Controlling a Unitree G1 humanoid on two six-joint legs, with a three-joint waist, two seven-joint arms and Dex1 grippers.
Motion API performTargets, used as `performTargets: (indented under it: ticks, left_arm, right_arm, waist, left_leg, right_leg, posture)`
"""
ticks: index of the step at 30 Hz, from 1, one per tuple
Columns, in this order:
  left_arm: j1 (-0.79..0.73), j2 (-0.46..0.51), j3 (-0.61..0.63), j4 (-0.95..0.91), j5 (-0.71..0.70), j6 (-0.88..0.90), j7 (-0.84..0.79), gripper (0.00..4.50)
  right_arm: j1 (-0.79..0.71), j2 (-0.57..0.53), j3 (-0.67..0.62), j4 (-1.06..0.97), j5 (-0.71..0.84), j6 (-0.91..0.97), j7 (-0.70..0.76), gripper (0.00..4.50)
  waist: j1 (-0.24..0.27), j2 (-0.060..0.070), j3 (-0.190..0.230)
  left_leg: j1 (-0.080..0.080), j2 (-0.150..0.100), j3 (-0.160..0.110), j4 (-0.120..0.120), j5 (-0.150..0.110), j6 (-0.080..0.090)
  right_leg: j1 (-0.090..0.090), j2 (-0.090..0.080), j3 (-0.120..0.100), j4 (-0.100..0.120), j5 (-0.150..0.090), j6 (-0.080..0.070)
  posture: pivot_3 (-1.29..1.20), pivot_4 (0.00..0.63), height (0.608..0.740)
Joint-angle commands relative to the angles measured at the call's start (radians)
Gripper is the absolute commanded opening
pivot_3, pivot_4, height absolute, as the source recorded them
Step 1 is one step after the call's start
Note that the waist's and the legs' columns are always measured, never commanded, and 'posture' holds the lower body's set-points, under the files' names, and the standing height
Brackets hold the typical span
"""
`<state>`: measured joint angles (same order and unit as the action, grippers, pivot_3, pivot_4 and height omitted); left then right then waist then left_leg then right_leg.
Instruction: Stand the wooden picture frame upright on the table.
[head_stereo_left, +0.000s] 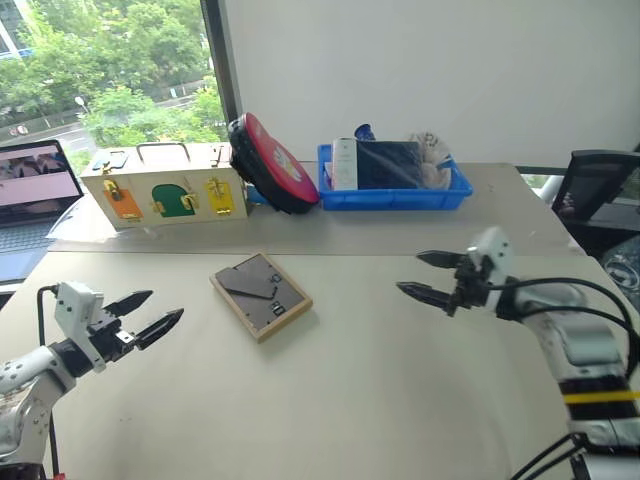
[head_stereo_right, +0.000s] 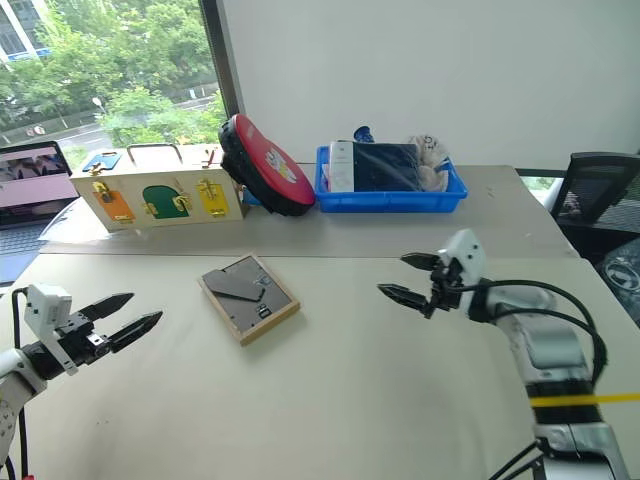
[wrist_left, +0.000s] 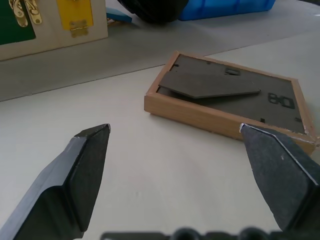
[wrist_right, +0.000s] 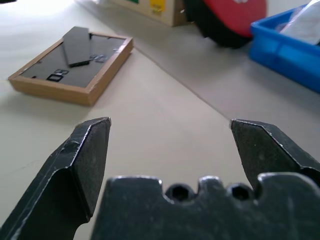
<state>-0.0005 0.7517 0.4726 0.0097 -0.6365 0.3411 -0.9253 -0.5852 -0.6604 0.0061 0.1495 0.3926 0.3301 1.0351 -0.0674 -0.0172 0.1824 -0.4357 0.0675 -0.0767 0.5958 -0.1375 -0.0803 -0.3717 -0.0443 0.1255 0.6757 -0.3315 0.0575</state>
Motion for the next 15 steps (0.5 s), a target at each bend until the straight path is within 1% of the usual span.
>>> performTargets:
  ticks: [1, 2, 3, 5, 7, 8, 10, 11, 12, 15]
  left_arm:
    - [-0.009, -0.004, 0.020, -0.030, 0.001, 0.007, 0.034, 3.69]
    - [-0.015, -0.009, 0.004, -0.027, 0.024, 0.009, 0.059, 3.41]
    - [-0.021, -0.015, -0.016, -0.031, 0.043, 0.012, 0.080, 3.02]
    - [-0.036, -0.033, -0.045, -0.037, 0.066, 0.031, 0.130, 2.25]
    - [-0.056, -0.054, -0.085, -0.041, 0.098, 0.050, 0.180, 1.62]
    - [-0.072, -0.071, -0.109, -0.043, 0.118, 0.065, 0.217, 1.17]
    - [-0.102, -0.102, -0.142, -0.047, 0.148, 0.086, 0.277, 0.57]
    - [-0.120, -0.119, -0.161, -0.045, 0.171, 0.088, 0.308, 0.25]
    - [-0.140, -0.138, -0.178, -0.037, 0.198, 0.085, 0.346, 0.07]
    - [-0.187, -0.186, -0.204, -0.013, 0.242, 0.099, 0.435, 0.07]
  right_arm:
    - [-0.133, 0.060, 0.078, 0.159, -0.103, -0.114, 0.021, 3.00]
    - [-0.169, 0.088, 0.102, 0.221, -0.138, -0.149, 0.015, 2.74]
    - [-0.205, 0.117, 0.123, 0.285, -0.168, -0.178, 0.009, 2.44]
    - [-0.265, 0.170, 0.155, 0.402, -0.217, -0.237, 0.000, 1.66]
    - [-0.325, 0.224, 0.183, 0.525, -0.270, -0.302, -0.021, 1.02]
    - [-0.356, 0.255, 0.194, 0.588, -0.291, -0.332, -0.030, 0.65]
    - [-0.405, 0.303, 0.200, 0.688, -0.319, -0.376, -0.049, 0.03]
    - [-0.428, 0.326, 0.200, 0.739, -0.333, -0.398, -0.063, 0.00]
    - [-0.453, 0.348, 0.201, 0.791, -0.347, -0.419, -0.080, 0.00]
    - [-0.520, 0.401, 0.197, 0.925, -0.387, -0.469, -0.135, 0.00]
  waist:
    - [-0.005, 0.000, 0.000]
    - [-0.005, 0.000, 0.000]
    - [-0.003, 0.000, 0.000]
    - [-0.001, 0.000, 0.000]
    - [0.000, -0.001, 0.001]
    - [0.001, -0.001, 0.001]
    - [0.001, -0.002, 0.002]
    - [0.001, -0.002, 0.002]
    - [0.000, -0.002, 0.002]
    - [0.000, -0.002, 0.002]
  left_leg:
    - [0.001, 0.000, 0.000, 0.000, 0.000, 0.000]
    - [0.001, 0.000, 0.000, 0.000, 0.000, 0.000]
    - [0.002, 0.000, 0.000, 0.000, 0.000, 0.000]
    - [0.002, 0.000, 0.000, 0.000, 0.001, -0.001]
    - [0.002, 0.000, 0.000, 0.000, 0.001, -0.001]
    - [0.001, 0.000, 0.000, 0.000, 0.001, -0.001]
    - [0.001, 0.000, -0.001, 0.000, 0.001, -0.002]
    - [0.001, 0.000, -0.001, 0.000, 0.002, -0.003]
    - [0.001, 0.000, -0.001, 0.000, 0.002, -0.003]
    - [0.001, 0.000, -0.002, 0.000, 0.002, -0.004]
  right_leg:
    - [0.000, 0.000, 0.000, 0.000, 0.000, 0.000]
    - [0.000, 0.000, 0.000, 0.000, 0.000, -0.001]
    - [0.000, 0.000, -0.001, 0.001, 0.000, -0.001]
    - [0.000, 0.000, -0.001, 0.001, 0.000, -0.001]
    - [0.000, 0.000, -0.001, 0.001, 0.000, -0.001]
    - [0.000, 0.000, -0.001, 0.001, 0.001, -0.001]
    - [0.000, 0.000, -0.002, 0.002, 0.001, -0.001]
    - [0.000, 0.000, -0.002, 0.002, 0.001, -0.001]
    - [0.000, 0.000, -0.002, 0.003, 0.001, -0.001]
    - [0.000, 0.000, -0.003, 0.004, 0.001, -0.001]
  posture:
    - [0.00, 0.150, 0.735]
    - [0.00, 0.150, 0.735]
    - [0.00, 0.150, 0.735]
    - [0.00, 0.150, 0.735]
    - [0.00, 0.150, 0.735]
    - [0.00, 0.150, 0.735]
    - [0.00, 0.150, 0.735]
    - [0.00, 0.150, 0.735]
    - [0.00, 0.150, 0.735]
    - [0.00, 0.150, 0.735]
